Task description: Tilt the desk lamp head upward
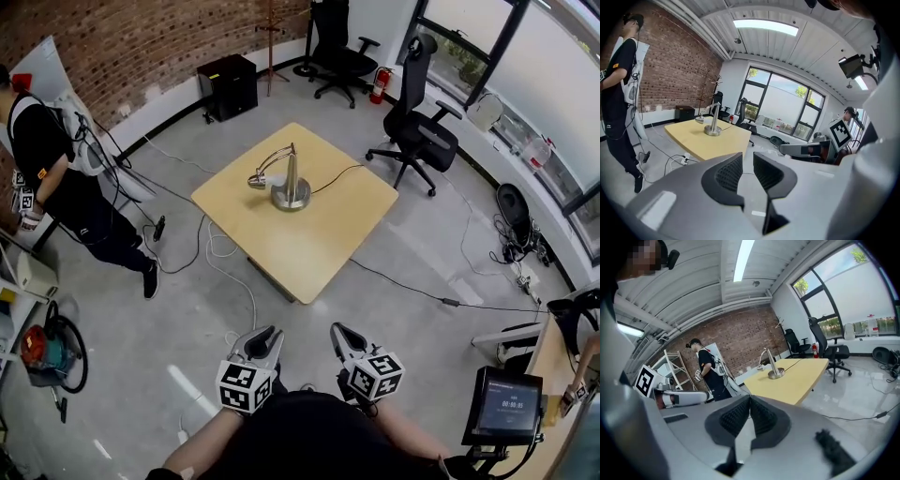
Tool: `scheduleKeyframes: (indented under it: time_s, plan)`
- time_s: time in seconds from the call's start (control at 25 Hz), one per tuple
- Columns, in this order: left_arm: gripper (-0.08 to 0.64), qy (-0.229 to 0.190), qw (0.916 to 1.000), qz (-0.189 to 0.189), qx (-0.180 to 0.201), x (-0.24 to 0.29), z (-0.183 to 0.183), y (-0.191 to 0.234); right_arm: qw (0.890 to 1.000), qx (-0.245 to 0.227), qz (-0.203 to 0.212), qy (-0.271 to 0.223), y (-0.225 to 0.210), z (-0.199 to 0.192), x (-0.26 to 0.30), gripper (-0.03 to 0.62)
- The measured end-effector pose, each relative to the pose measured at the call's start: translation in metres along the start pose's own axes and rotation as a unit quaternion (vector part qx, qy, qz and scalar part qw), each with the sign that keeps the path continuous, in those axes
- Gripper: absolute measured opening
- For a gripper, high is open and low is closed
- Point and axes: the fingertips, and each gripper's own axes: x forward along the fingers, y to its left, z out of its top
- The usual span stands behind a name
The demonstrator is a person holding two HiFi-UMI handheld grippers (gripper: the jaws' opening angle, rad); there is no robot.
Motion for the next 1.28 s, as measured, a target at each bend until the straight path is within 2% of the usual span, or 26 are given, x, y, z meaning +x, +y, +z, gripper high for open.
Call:
scheduleKeyframes:
  time_s: [0.24,0.44,0.68,0.84,1.28]
  plan:
    - [0.077,-0.002,0.9995,-0.029,0.01,0.043,0.052,0.06,0.999,-0.002,-0.035,-0.007,-0.014,0.044,0.063,0.005]
    - [0.077,0.002,0.9989,-0.047,0.006,0.062,0.077,0.103,0.999,-0.004,-0.053,-0.003,-0.01,0.067,0.105,0.005]
    - [0.077,0.01,0.998,-0.063,-0.003,0.077,0.089,0.134,0.997,-0.007,-0.071,0.007,-0.009,0.079,0.134,0.005]
    - [0.077,0.017,0.9973,-0.07,-0.013,0.083,0.085,0.149,0.997,-0.01,-0.076,0.017,-0.008,0.077,0.151,0.005]
    - [0.077,0.034,0.9966,-0.071,-0.023,0.109,0.087,0.159,0.997,-0.01,-0.073,0.035,-0.023,0.082,0.17,0.005]
